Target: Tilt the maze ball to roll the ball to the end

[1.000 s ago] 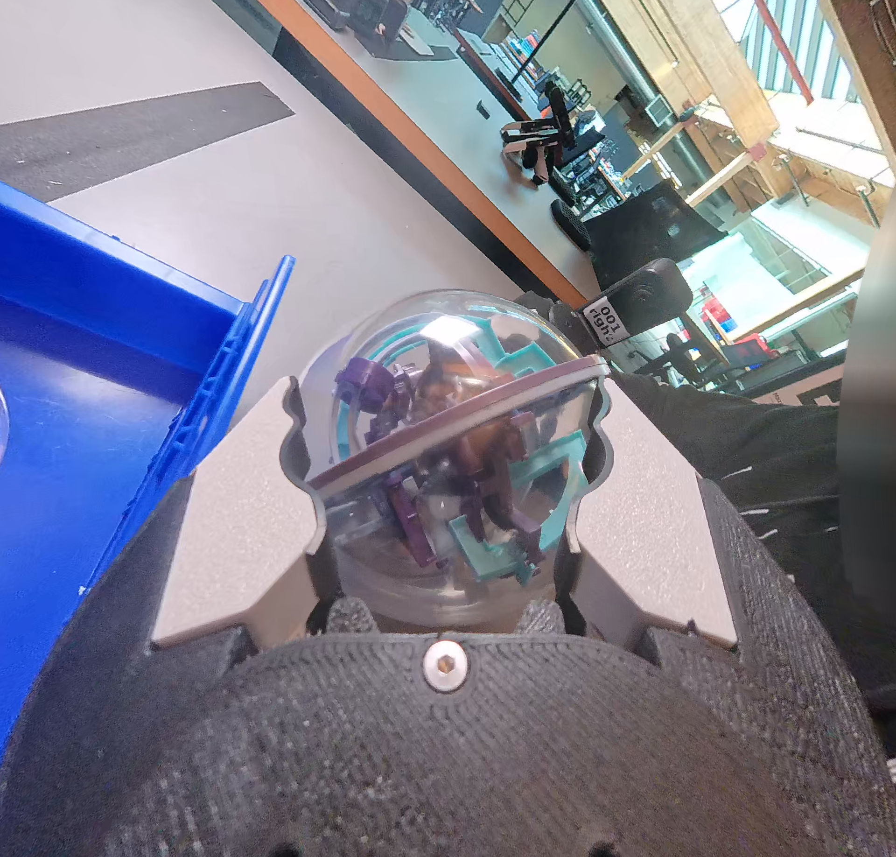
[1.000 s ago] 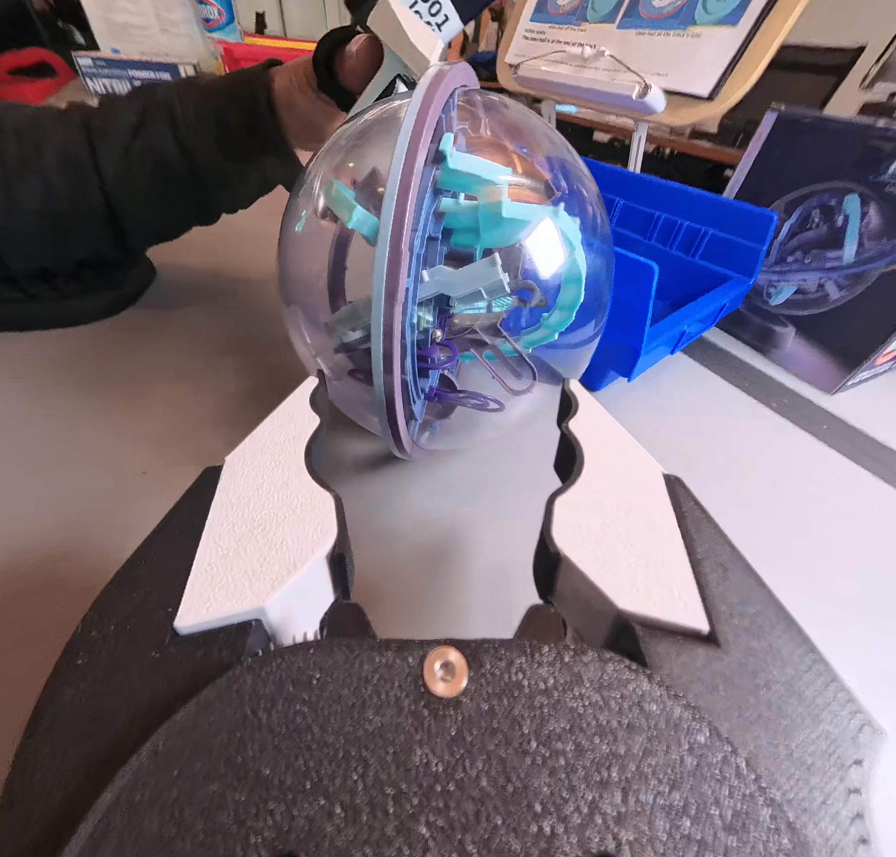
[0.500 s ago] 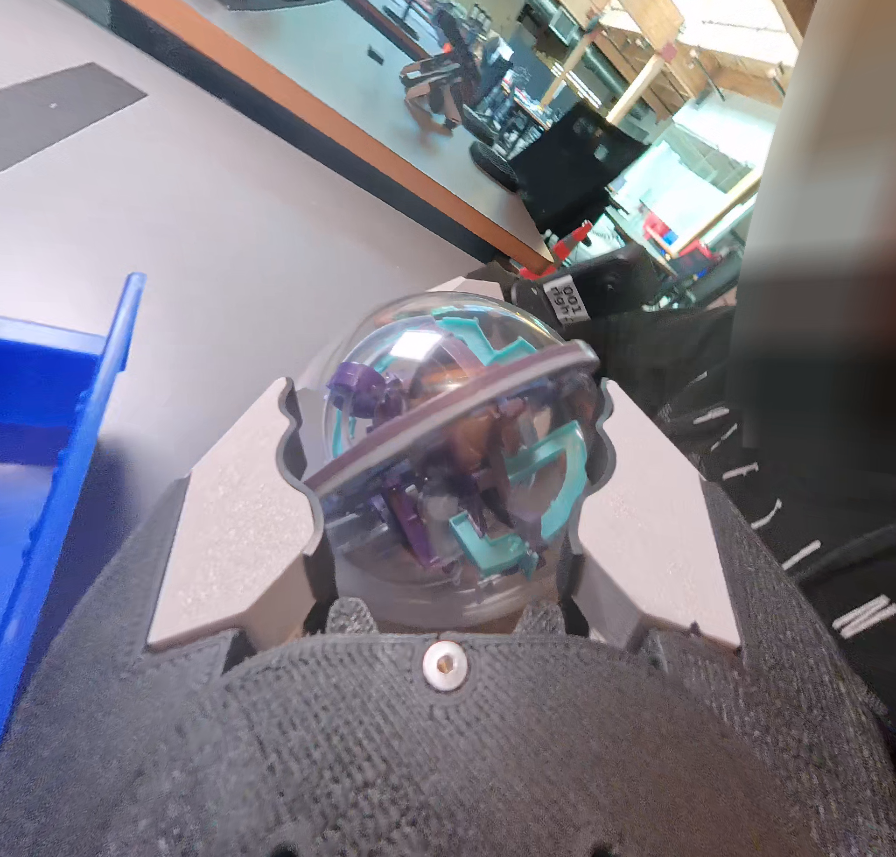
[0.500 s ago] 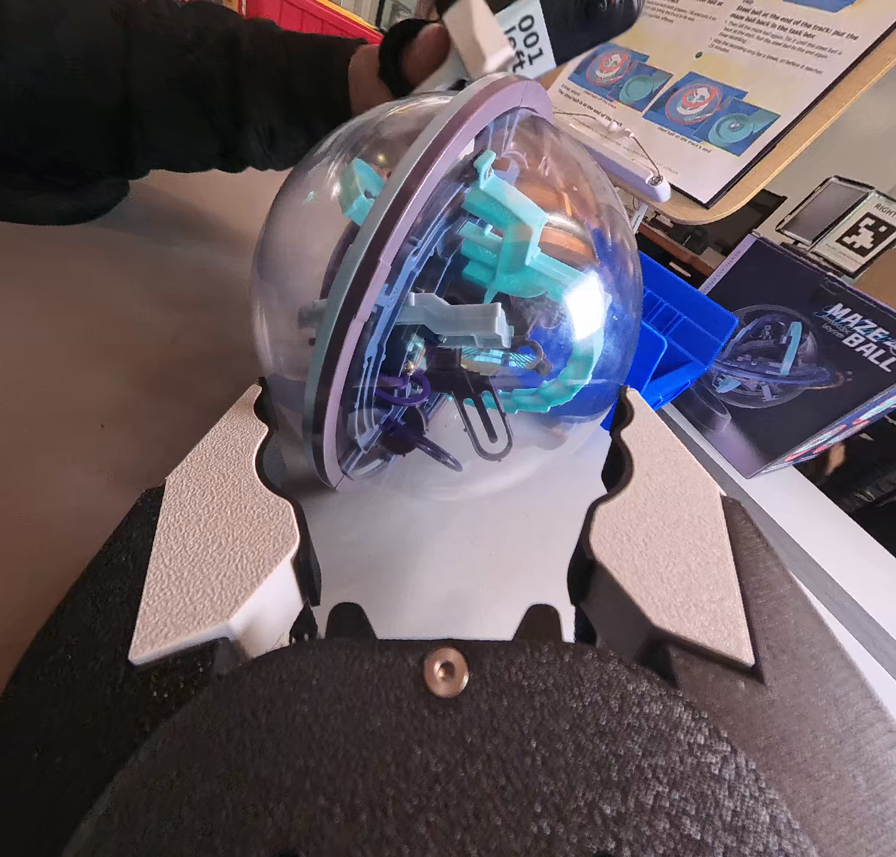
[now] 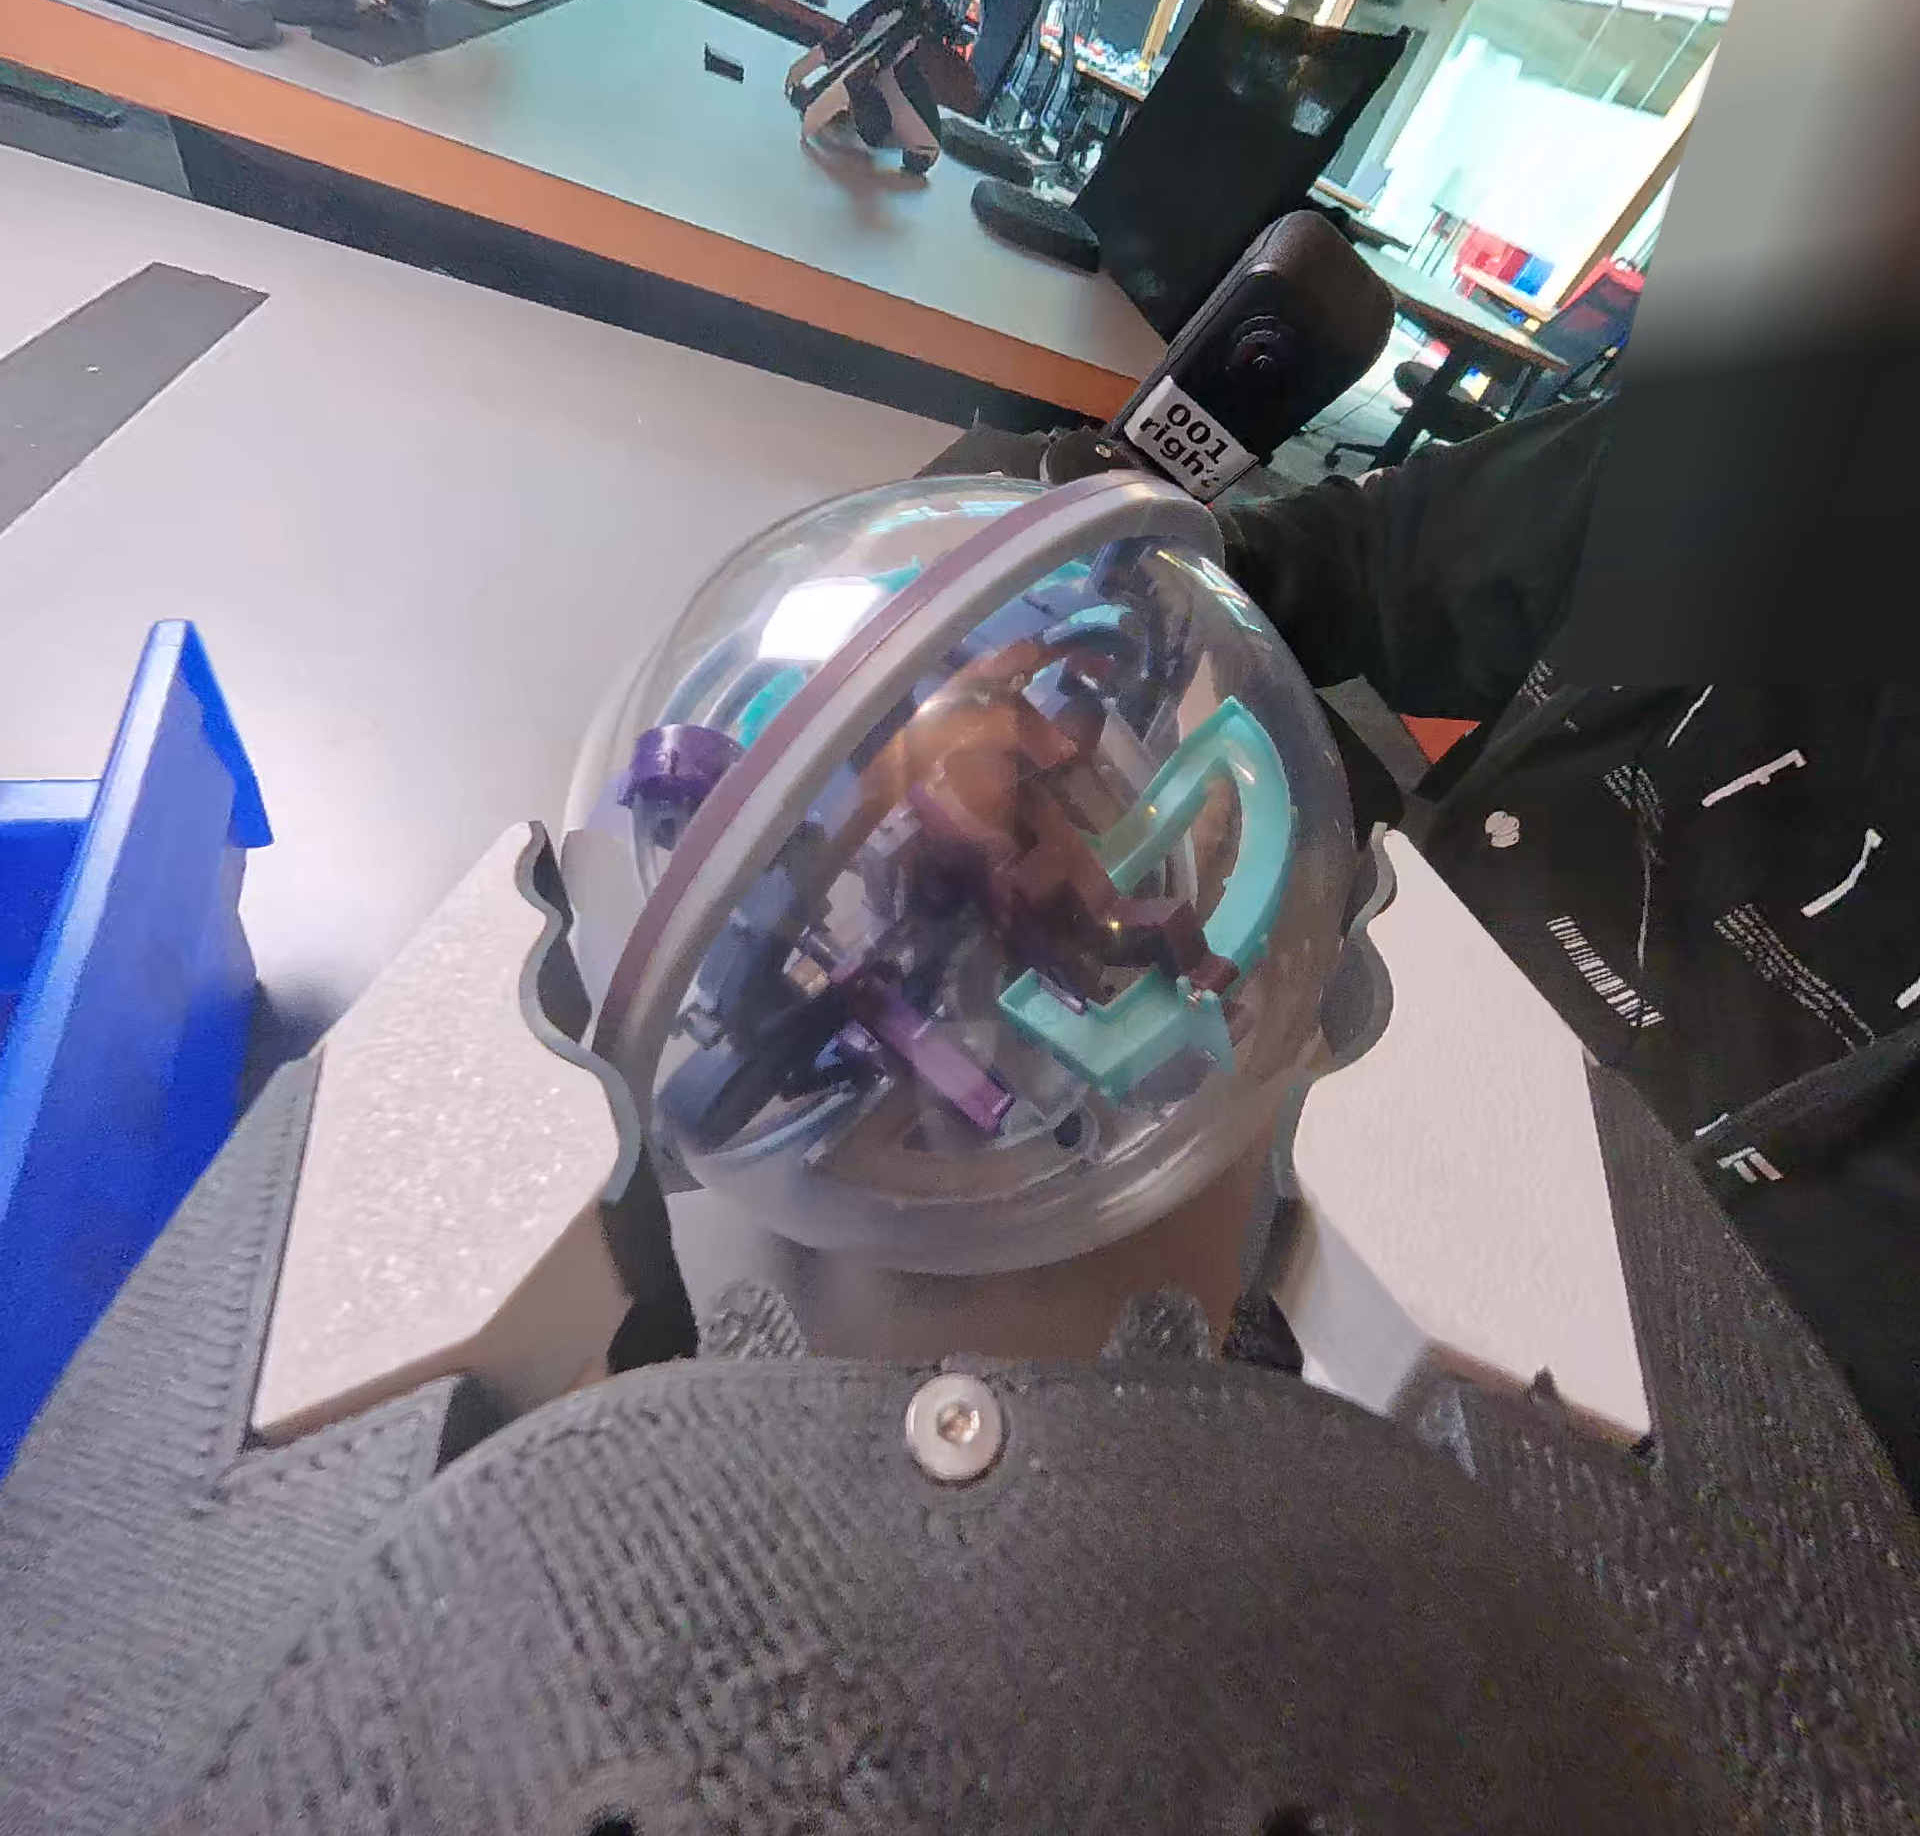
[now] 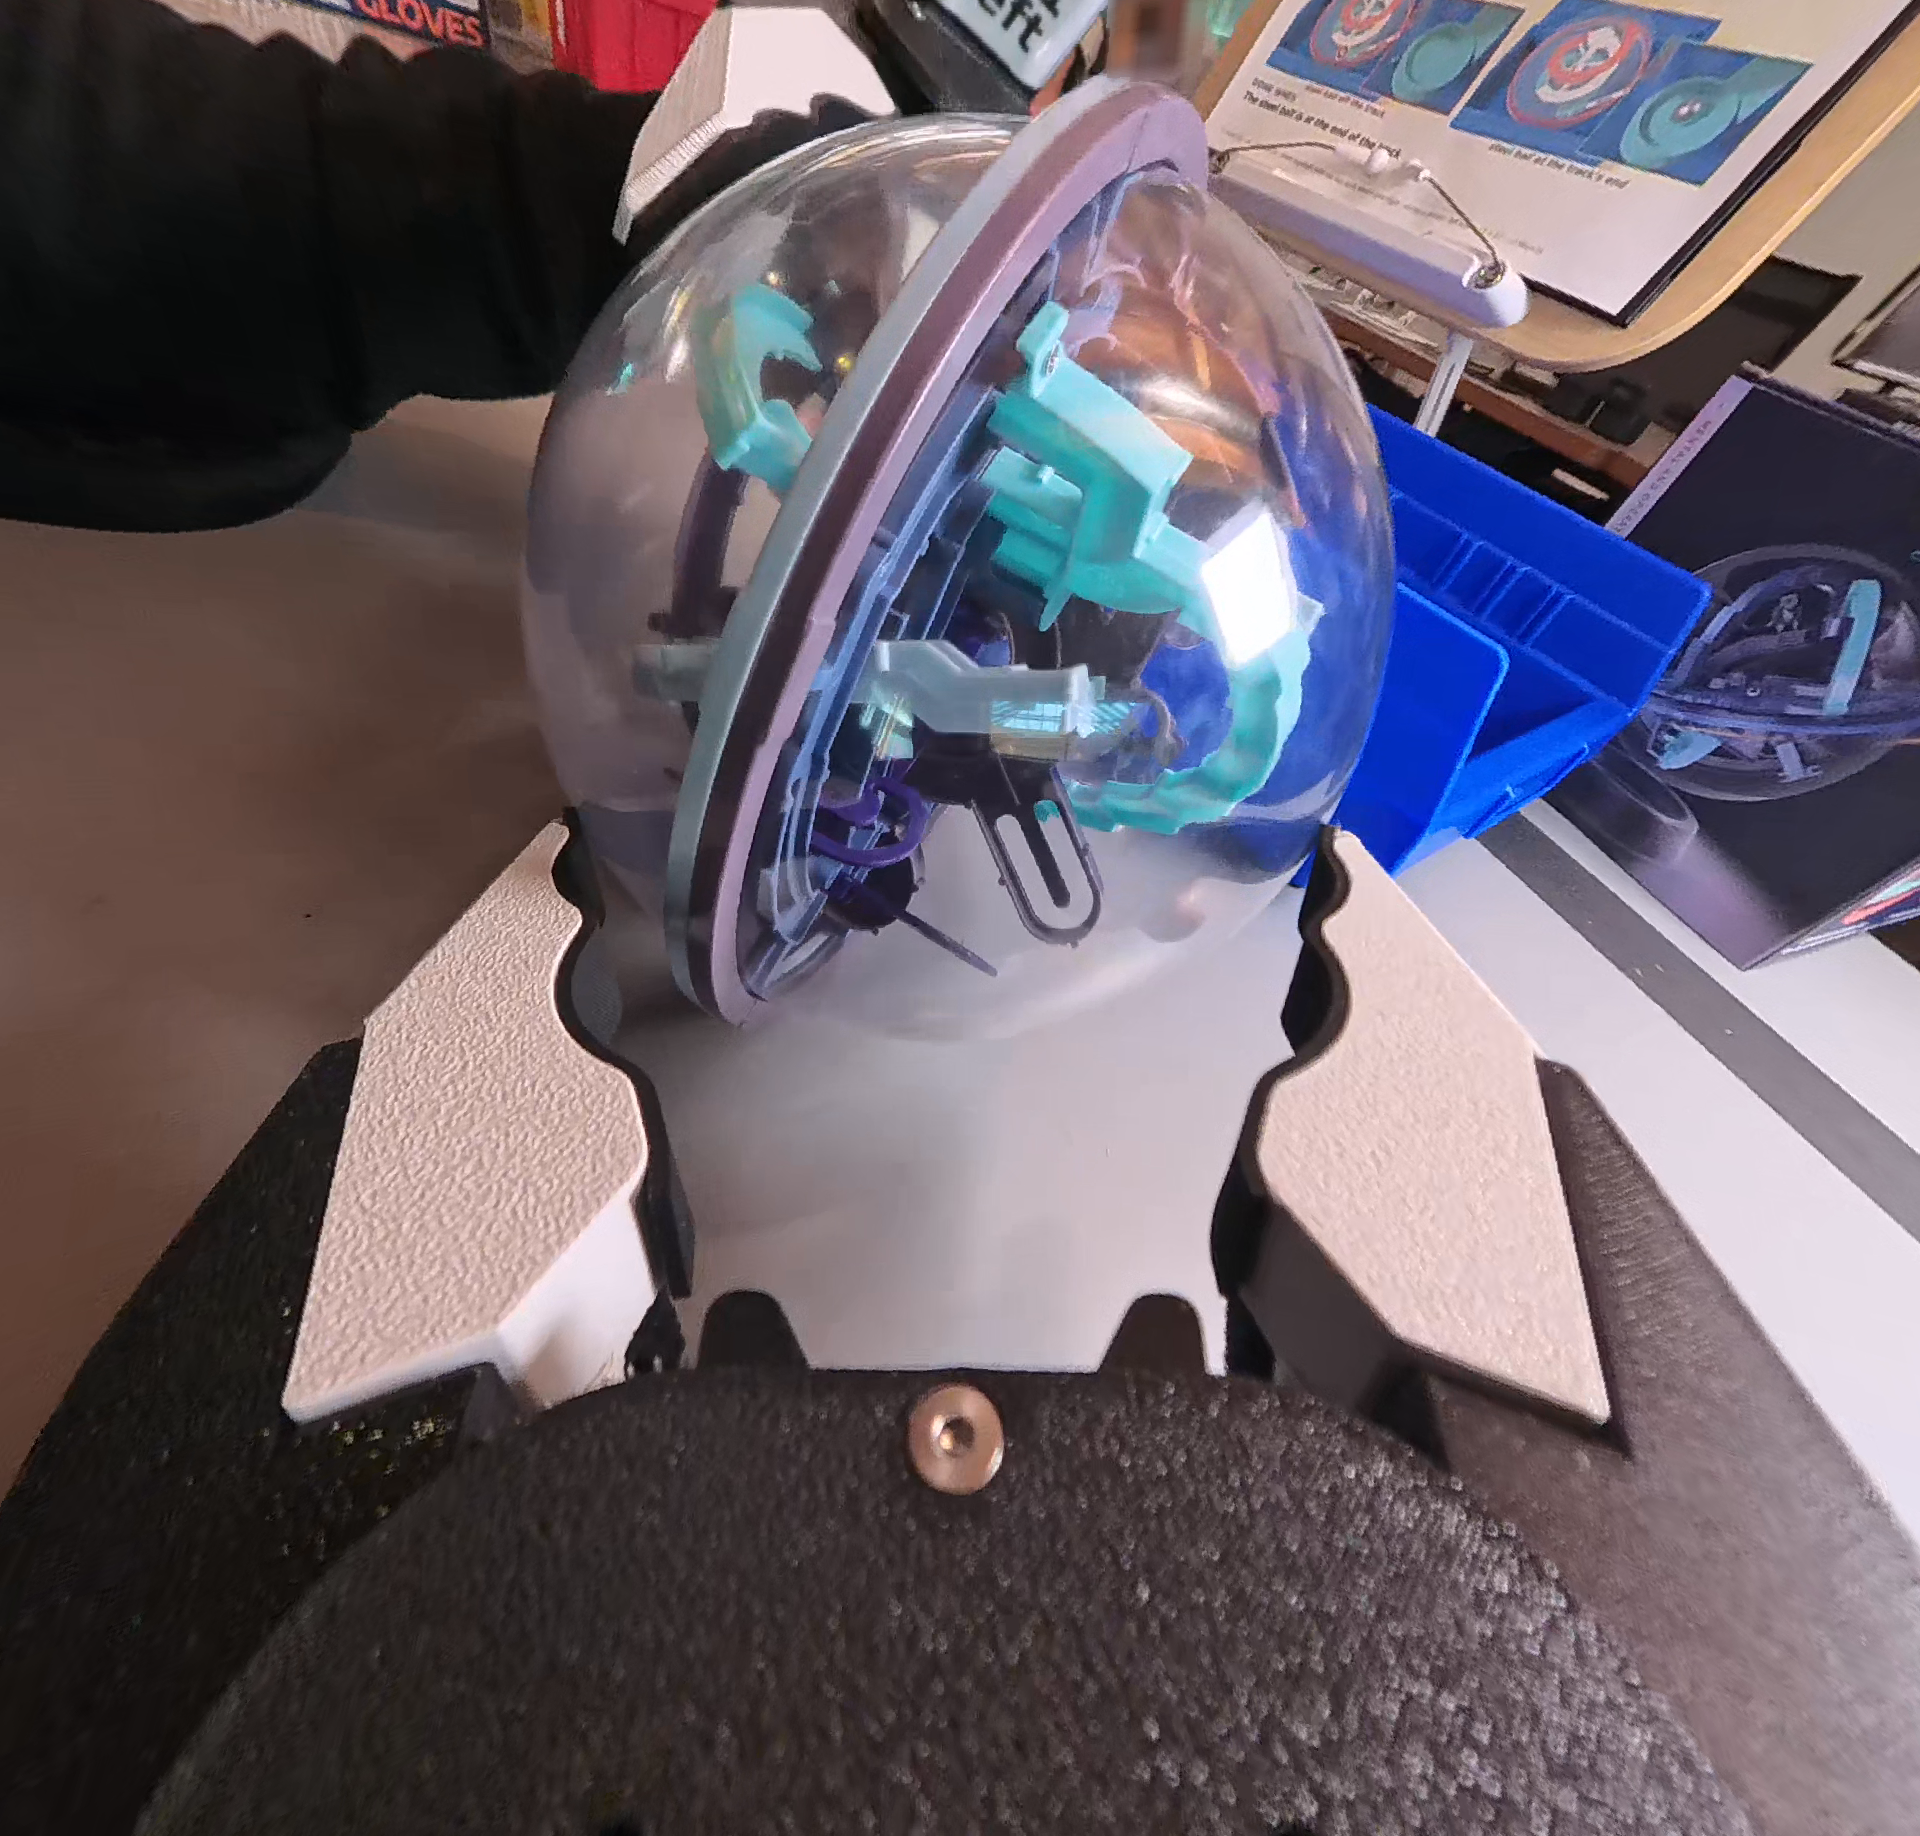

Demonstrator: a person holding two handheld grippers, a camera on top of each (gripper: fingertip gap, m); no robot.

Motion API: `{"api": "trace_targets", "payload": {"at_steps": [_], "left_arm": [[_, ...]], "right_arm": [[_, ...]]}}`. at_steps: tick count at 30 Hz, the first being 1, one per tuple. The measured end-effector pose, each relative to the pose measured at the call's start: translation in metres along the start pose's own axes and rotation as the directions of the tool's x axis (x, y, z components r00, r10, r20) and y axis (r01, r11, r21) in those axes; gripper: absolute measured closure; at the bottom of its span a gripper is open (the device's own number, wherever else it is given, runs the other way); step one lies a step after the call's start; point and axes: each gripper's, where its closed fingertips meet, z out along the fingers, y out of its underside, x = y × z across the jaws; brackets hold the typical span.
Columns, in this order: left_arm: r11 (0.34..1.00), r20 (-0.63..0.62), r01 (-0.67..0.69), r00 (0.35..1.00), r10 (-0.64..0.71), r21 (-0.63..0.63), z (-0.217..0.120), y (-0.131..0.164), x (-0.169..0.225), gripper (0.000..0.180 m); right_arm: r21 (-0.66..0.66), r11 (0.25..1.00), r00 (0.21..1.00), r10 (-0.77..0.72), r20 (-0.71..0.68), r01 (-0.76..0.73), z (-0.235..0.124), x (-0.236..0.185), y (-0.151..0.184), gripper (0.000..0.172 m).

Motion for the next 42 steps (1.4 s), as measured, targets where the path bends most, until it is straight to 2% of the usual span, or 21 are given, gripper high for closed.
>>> {"api": "trace_targets", "payload": {"at_steps": [5,12,17,32,42], "left_arm": [[0.999,-0.010,0.015,1.000,-0.014,0.032,-0.002,0.002,0.001,0.037],[0.983,-0.065,0.156,0.986,-0.151,0.095,-0.005,0.006,0.000,0.037],[0.969,-0.105,0.203,0.976,-0.189,0.138,-0.004,0.007,-0.001,0.037],[0.914,-0.133,0.374,0.925,-0.356,0.159,0.000,0.004,-0.011,0.037],[0.905,-0.123,0.393,0.918,-0.377,0.164,0.002,0.003,-0.013,0.037]], "right_arm": [[0.025,1.000,1.000,0.011,0.019,-0.011,-0.003,-0.001,-0.003,0.043],[0.066,0.990,0.990,0.118,0.072,-0.123,-0.007,-0.002,-0.010,0.046],[0.078,0.985,0.986,0.150,0.078,-0.156,-0.009,-0.002,-0.013,0.046],[0.055,0.943,0.940,0.319,0.118,-0.327,-0.011,0.005,-0.010,0.047],[0.060,0.933,0.930,0.344,0.128,-0.354,-0.012,0.007,-0.008,0.047]]}}
